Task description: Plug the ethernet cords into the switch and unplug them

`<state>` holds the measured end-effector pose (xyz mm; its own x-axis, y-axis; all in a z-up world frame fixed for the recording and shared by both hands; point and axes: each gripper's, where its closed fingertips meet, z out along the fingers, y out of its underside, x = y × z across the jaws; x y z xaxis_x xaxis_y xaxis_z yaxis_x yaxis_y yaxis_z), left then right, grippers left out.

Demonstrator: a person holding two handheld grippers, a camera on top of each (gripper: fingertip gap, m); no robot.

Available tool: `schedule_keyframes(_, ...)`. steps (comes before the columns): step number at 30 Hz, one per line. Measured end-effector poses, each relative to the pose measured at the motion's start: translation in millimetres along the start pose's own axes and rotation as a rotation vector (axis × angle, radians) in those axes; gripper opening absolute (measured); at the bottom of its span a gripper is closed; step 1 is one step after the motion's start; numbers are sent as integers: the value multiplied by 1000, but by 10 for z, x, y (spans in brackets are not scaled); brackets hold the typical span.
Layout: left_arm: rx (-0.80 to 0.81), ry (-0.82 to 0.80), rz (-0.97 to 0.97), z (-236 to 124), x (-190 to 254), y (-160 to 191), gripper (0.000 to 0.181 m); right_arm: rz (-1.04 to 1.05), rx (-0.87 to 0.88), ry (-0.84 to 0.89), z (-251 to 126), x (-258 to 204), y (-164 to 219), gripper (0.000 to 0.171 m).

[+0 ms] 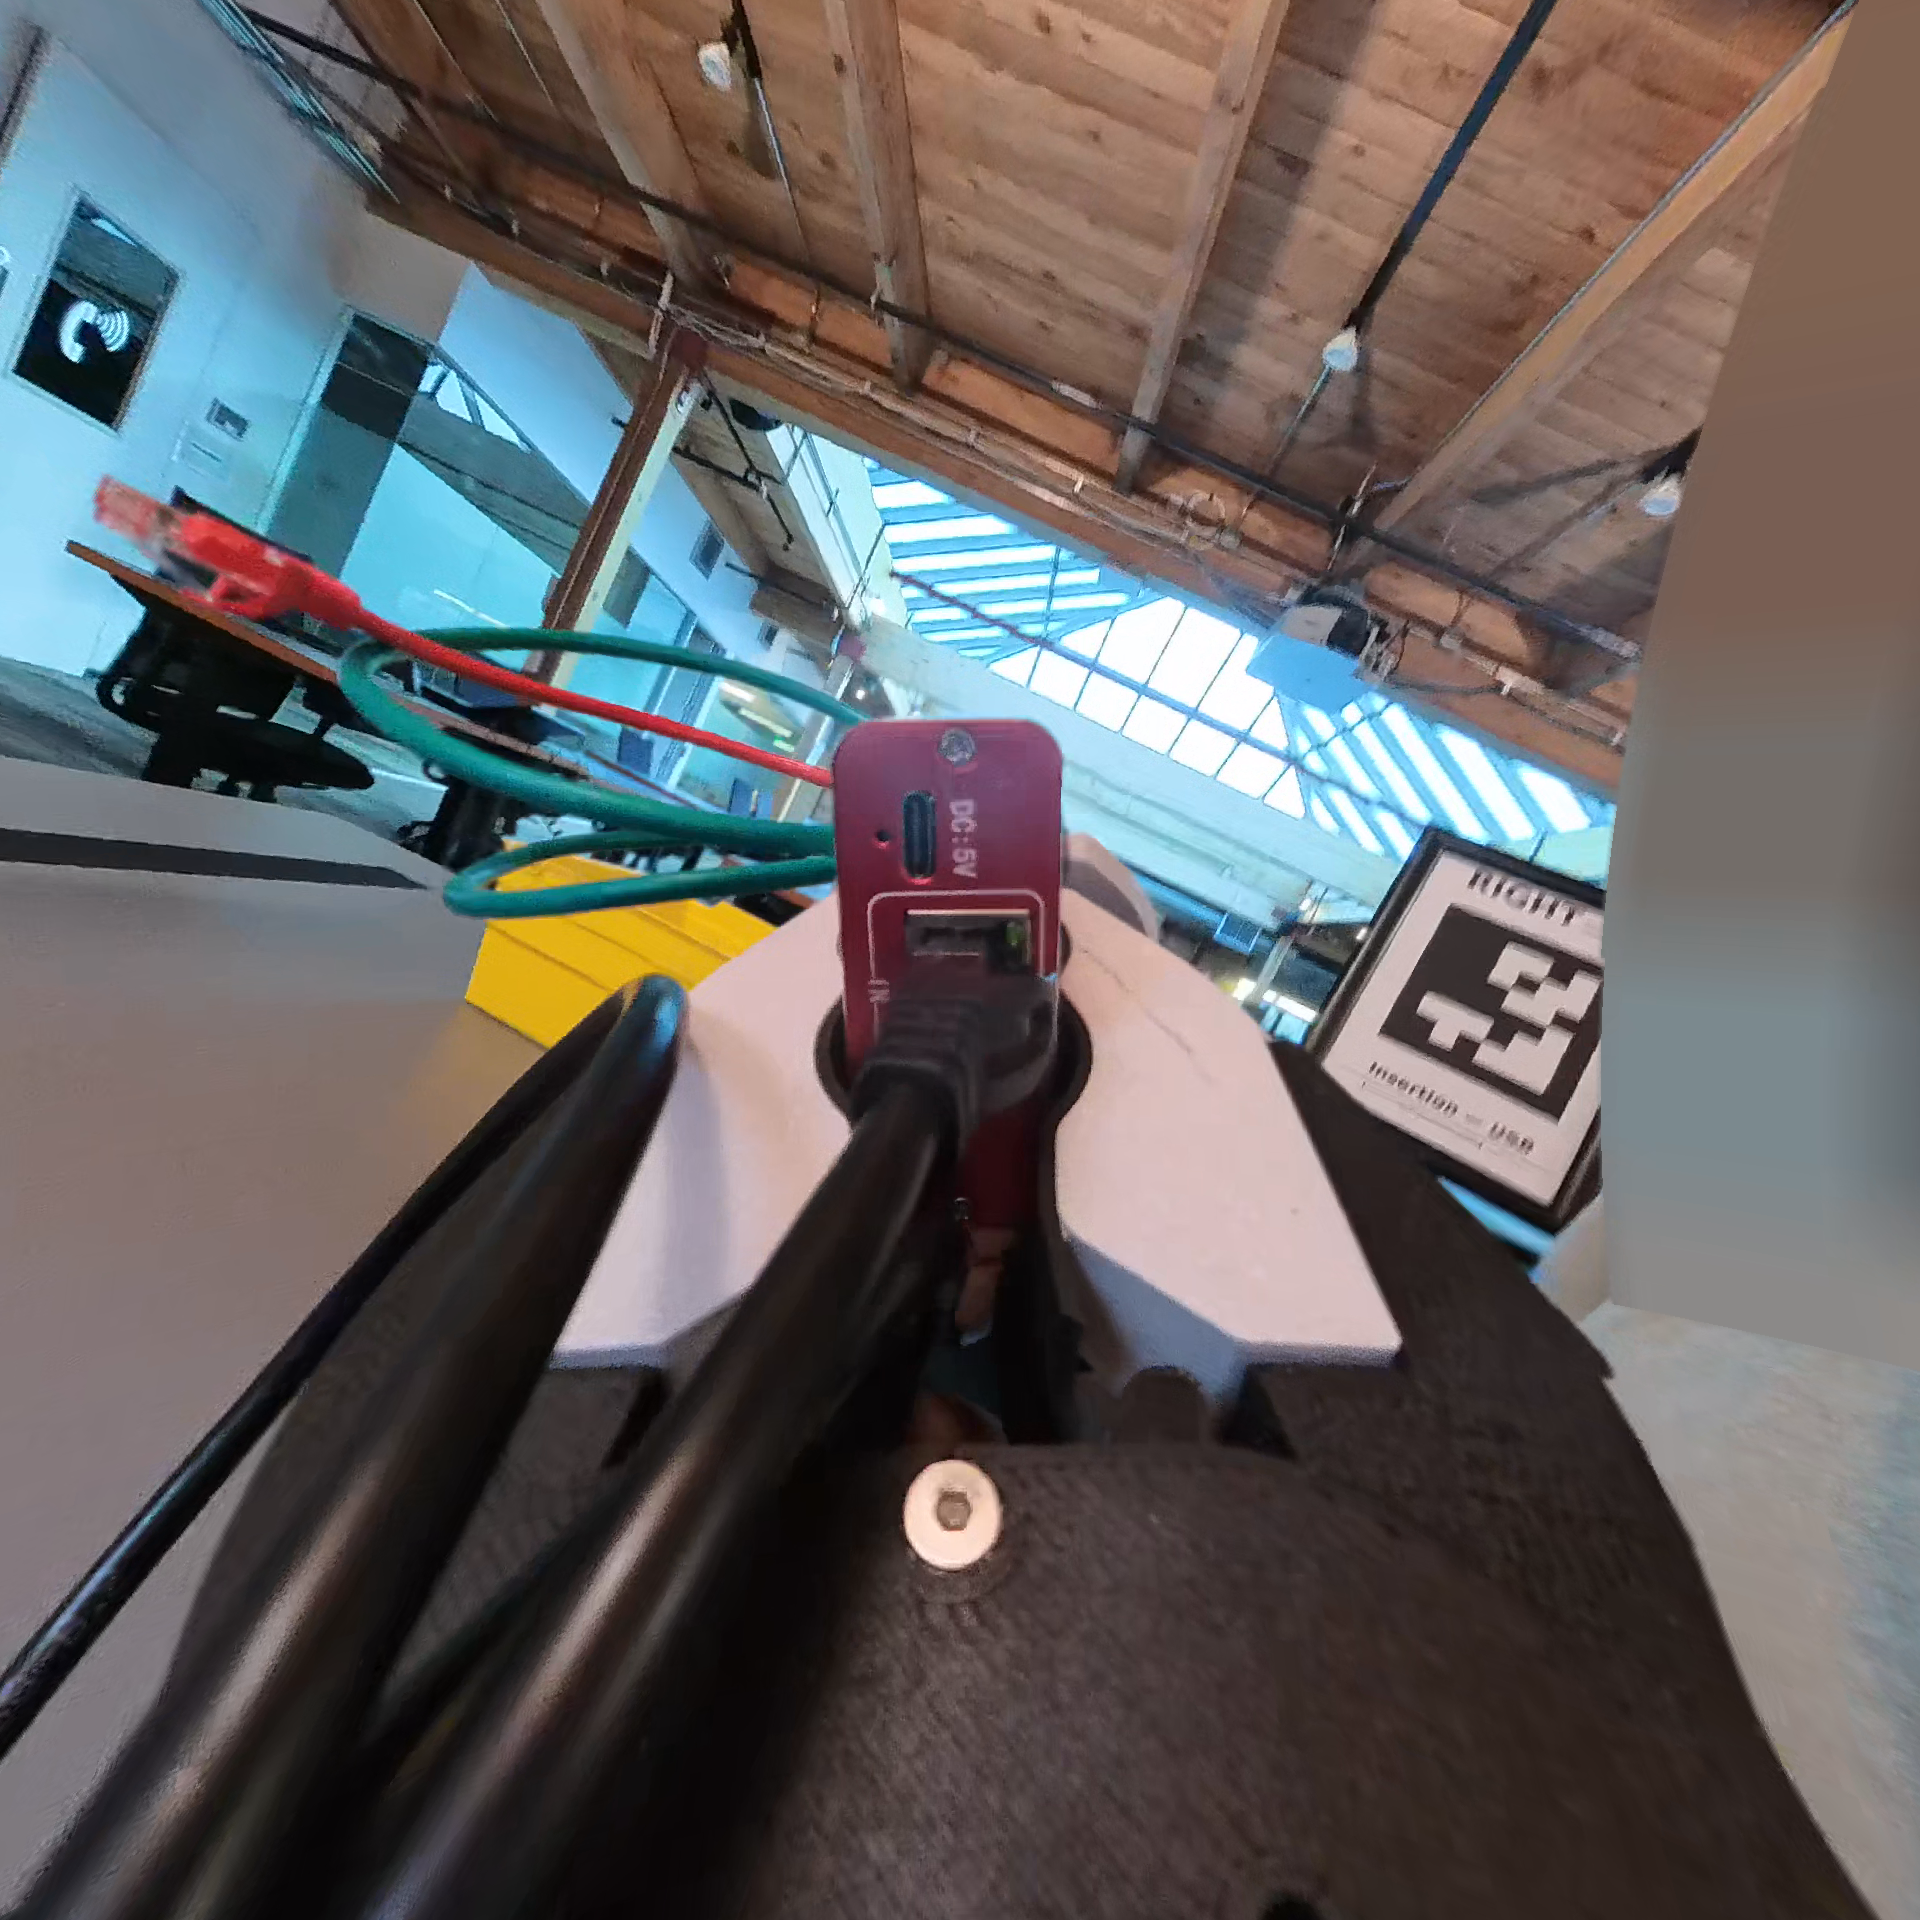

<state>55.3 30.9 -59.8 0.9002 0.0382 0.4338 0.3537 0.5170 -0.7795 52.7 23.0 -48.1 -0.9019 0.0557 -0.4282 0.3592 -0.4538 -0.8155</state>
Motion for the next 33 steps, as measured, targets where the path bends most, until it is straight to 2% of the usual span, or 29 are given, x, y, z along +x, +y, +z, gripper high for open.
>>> schedule_keyframes(1,23,10,-28,-26,-13,-44,30,-2,3,3,-35,8,-10,34)
schedule_keyframes(4,28,25,-47,-83,-35,-99,30,-26,15,39,-128,53,-18,26)
schedule_keyframes(10,-21,1,20,-31,-28,18,31,-62,-35,35,-79,38,78,20)
schedule_keyframes(19,-51,45,45,-13,62,64,30,-234,-129,20,-154,-49,118,19)
schedule_keyframes(25,-61,64,55,-2,108,76,30,-161,-120,-58,-188,-110,103,16)
schedule_keyframes(33,-29,-72,271,20,62,64,29,-526,-109,150,-188,-16,55,21)
